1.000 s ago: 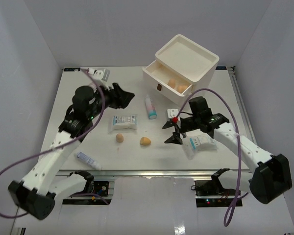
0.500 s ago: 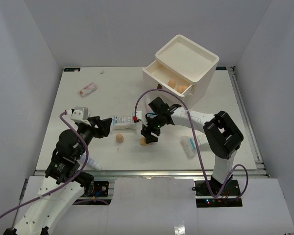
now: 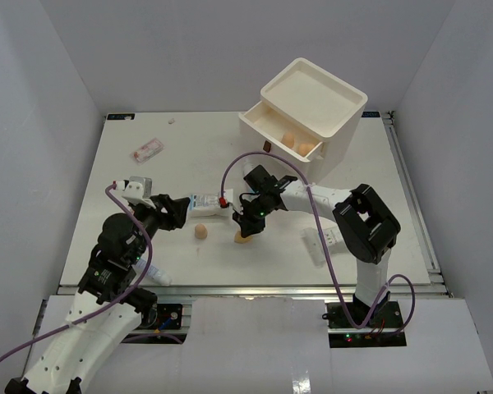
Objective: Organize the makeup
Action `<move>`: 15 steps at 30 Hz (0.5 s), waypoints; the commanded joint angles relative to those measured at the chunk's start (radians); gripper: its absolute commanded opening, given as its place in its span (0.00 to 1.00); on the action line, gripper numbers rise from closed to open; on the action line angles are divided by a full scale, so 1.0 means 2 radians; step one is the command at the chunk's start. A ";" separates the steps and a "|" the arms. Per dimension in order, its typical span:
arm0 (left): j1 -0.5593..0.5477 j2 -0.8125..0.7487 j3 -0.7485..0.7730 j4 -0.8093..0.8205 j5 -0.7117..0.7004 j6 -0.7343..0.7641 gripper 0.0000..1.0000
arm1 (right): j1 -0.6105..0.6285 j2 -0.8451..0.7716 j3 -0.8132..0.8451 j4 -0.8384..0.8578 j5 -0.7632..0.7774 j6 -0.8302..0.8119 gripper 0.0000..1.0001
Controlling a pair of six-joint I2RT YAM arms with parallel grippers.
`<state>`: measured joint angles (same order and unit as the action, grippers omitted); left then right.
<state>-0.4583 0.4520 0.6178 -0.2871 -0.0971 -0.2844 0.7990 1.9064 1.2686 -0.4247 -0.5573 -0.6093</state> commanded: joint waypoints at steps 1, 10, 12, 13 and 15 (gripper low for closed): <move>0.001 0.003 0.003 0.005 0.004 0.006 0.73 | 0.002 -0.011 0.017 -0.023 -0.027 -0.020 0.10; 0.001 0.000 0.003 0.007 0.016 0.007 0.73 | -0.052 -0.121 0.095 -0.107 -0.084 -0.063 0.08; 0.001 0.001 0.003 0.008 0.020 0.008 0.73 | -0.069 -0.141 0.116 -0.109 -0.084 -0.059 0.08; 0.001 0.002 0.002 0.009 0.021 0.008 0.73 | -0.078 -0.152 0.131 -0.111 -0.084 -0.056 0.08; 0.001 0.002 0.002 0.009 0.024 0.008 0.73 | -0.105 -0.164 0.158 -0.107 -0.077 -0.036 0.08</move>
<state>-0.4583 0.4549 0.6178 -0.2838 -0.0767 -0.2775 0.6712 1.6687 1.4647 -0.6130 -0.6800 -0.7084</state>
